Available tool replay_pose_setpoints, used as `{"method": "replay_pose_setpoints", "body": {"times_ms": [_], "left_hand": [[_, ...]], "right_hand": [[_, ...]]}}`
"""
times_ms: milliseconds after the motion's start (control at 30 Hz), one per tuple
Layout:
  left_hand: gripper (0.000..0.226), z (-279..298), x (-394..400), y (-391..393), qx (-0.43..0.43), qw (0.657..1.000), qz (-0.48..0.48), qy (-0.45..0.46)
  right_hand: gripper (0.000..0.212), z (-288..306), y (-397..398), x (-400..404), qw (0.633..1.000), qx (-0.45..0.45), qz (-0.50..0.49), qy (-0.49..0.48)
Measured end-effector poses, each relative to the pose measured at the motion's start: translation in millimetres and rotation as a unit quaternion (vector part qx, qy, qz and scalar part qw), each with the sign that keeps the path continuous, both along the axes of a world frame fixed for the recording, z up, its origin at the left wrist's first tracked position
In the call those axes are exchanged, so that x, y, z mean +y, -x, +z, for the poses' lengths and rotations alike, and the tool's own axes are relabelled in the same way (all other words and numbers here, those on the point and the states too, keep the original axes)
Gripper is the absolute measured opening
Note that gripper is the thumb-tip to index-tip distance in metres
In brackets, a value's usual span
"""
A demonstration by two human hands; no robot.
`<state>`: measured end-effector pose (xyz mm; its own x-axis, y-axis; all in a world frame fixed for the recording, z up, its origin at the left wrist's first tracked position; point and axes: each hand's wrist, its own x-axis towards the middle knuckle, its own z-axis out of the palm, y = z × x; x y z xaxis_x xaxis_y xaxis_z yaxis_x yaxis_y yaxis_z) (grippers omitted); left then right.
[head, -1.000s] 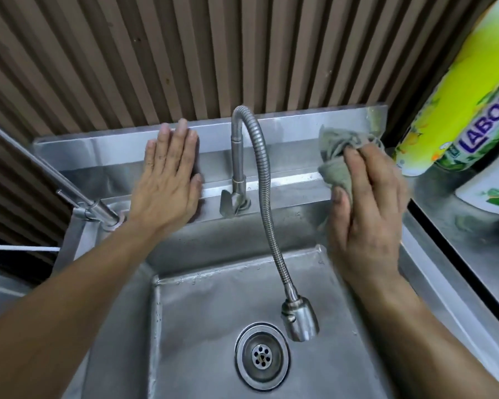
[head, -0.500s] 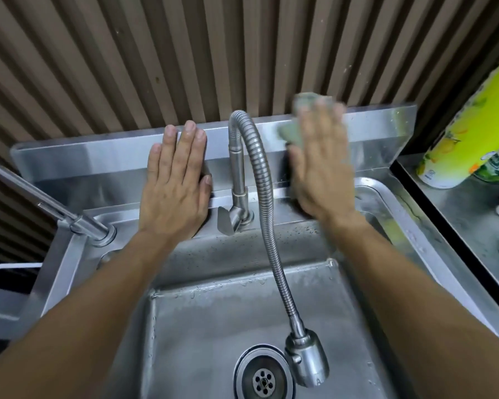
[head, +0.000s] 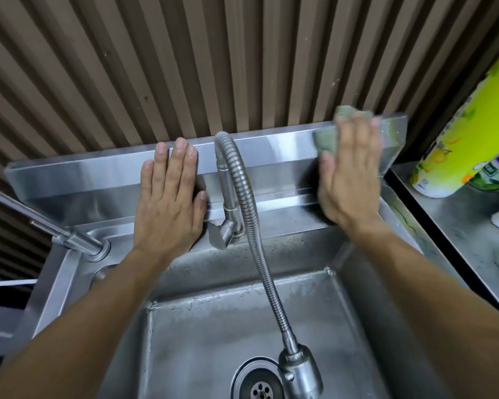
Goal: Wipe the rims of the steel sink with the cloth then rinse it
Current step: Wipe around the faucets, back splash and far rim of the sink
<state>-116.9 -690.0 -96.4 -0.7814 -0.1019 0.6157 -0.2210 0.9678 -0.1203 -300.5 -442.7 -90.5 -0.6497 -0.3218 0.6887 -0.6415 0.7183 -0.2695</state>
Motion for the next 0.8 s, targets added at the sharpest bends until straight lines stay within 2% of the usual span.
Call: {"method": "replay_pose_setpoints", "body": {"times_ms": [100,133,233,300,400,533,600,667,800], "left_hand": [[0.073,-2,-1,1,0.005,1.000,0.002,0.000],[0.072,-3,-2,1,0.003,1.000,-0.002,-0.002],[0.070,-2,-5,-1,0.003,1.000,-0.006,-0.001],[0.068,-3,-4,-1,-0.001,1.000,-0.010,0.000],[0.067,-1,-6,0,0.002,1.000,-0.008,0.010],[0.066,5,-10,5,0.031,0.999,-0.029,0.009],[0.068,2,-9,9,0.036,0.999,-0.017,0.001],[0.076,-3,-9,10,0.032,0.999,-0.006,-0.009],[0.083,-3,-10,7,0.026,0.999,-0.019,-0.021]], "right_hand": [[0.060,11,-8,-16,0.993,-0.048,-0.082,0.075],[0.061,14,-21,-35,0.995,-0.044,-0.065,0.067],[0.061,7,-65,-87,0.996,0.021,0.083,-0.013],[0.060,0,-66,-88,0.986,0.071,0.140,-0.057],[0.059,-2,-32,-52,0.990,0.079,0.099,-0.060],[0.058,5,14,-5,0.995,-0.015,-0.047,0.090],[0.057,17,15,-20,0.966,-0.075,-0.126,0.214],[0.061,32,-8,-55,0.943,-0.123,-0.146,0.272],[0.063,14,-57,-89,0.986,-0.069,-0.007,0.150]]}}
